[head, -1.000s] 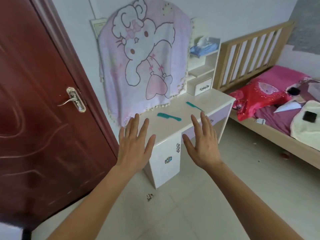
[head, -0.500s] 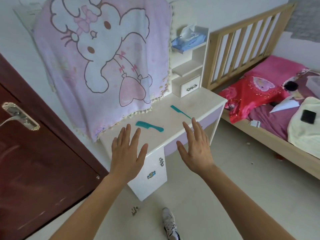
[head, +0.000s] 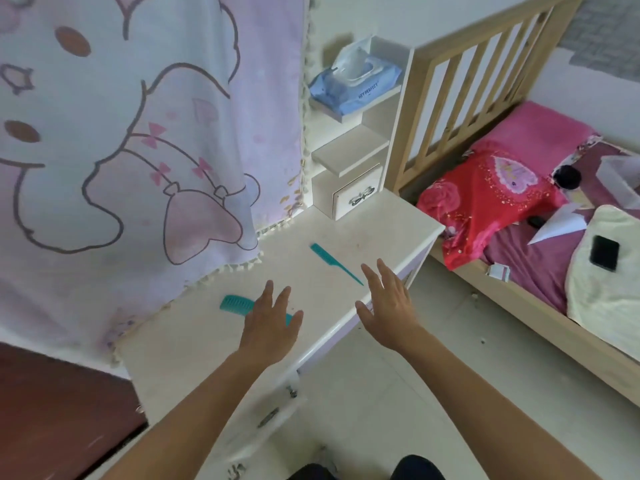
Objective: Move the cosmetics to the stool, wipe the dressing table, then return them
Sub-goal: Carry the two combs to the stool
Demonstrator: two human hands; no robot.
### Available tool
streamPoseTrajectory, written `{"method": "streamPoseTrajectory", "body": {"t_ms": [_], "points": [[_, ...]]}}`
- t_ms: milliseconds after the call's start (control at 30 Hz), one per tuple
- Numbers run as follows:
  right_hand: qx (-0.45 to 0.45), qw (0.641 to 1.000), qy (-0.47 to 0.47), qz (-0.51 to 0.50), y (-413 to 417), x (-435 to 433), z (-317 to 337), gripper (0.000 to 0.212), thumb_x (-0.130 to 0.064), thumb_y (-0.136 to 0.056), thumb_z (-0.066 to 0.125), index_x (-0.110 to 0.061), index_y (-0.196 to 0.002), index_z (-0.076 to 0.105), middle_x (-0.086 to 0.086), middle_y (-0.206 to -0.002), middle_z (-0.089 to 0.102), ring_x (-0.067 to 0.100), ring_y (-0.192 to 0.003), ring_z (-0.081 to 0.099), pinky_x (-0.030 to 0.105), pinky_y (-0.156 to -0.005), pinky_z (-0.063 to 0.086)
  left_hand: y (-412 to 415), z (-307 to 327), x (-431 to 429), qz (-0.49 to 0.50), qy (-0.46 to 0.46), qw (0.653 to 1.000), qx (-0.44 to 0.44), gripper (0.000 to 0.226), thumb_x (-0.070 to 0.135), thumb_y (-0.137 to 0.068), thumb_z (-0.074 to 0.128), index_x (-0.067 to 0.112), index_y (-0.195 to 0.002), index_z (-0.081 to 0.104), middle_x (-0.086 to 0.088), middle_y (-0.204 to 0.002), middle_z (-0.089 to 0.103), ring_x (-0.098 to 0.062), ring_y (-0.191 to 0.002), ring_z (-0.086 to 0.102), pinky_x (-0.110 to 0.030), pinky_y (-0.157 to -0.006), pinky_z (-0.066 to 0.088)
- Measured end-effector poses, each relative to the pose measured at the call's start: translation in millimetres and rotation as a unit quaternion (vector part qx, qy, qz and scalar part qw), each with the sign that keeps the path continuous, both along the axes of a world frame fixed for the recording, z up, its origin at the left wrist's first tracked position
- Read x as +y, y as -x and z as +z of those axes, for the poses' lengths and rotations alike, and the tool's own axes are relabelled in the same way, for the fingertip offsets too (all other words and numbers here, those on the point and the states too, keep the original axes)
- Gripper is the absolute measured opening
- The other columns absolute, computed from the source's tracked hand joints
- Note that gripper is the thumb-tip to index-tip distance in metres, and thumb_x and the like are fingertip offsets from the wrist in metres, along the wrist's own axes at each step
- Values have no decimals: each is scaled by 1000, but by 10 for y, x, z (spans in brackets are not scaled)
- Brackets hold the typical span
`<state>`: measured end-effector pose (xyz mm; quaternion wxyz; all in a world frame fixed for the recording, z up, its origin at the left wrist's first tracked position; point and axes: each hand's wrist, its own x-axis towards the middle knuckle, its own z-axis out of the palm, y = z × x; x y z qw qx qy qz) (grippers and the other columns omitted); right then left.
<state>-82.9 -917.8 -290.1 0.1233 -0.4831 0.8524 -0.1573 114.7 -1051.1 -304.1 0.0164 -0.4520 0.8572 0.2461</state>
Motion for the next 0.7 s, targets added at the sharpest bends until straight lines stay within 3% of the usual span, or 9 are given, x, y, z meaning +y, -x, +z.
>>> {"method": "streamPoseTrajectory", "body": {"t_ms": [167,367,467,567,700], "points": [[-16,996,-90,20,499,-511,-387,74,-37,-99,48,-21,-158,6,11,-164,4,30,-151,6,44,-121,10,288,-389,-328,24,-56,997,-52,62,48,-99,41,26,-154,20,-4,-164,0,-29,-148,11,-48,-116,23],[-34,979,-176,102,1046,-1283,-918,74,-36,-99,48,-21,-158,6,12,-164,5,33,-151,5,46,-121,11,508,-870,-645,134,-107,984,-57,61,44,-99,46,21,-152,26,-8,-163,4,-28,-148,12,-46,-115,28],[-33,961,-217,166,1244,-1627,-1102,73,-34,-99,47,-20,-158,7,14,-163,10,33,-149,14,45,-119,19,634,-1038,-737,234,-129,963,-39,58,38,-98,50,19,-149,31,-10,-160,17,-27,-145,23,-44,-112,31],[-48,941,-255,217,1411,-1941,-1253,70,-27,-99,45,-15,-157,8,16,-148,33,32,-128,42,43,-100,42,816,-1138,-792,368,-118,922,5,50,28,-96,55,16,-142,41,-12,-144,40,-29,-122,49,-42,-95,47],[-43,928,-268,256,1522,-2180,-1391,67,-25,-97,48,-10,-154,14,12,-128,45,30,-106,56,38,-78,48,1020,-1259,-816,500,-123,857,8,53,26,-92,59,13,-140,42,-15,-133,44,-33,-108,56,-45,-87,52]]}}
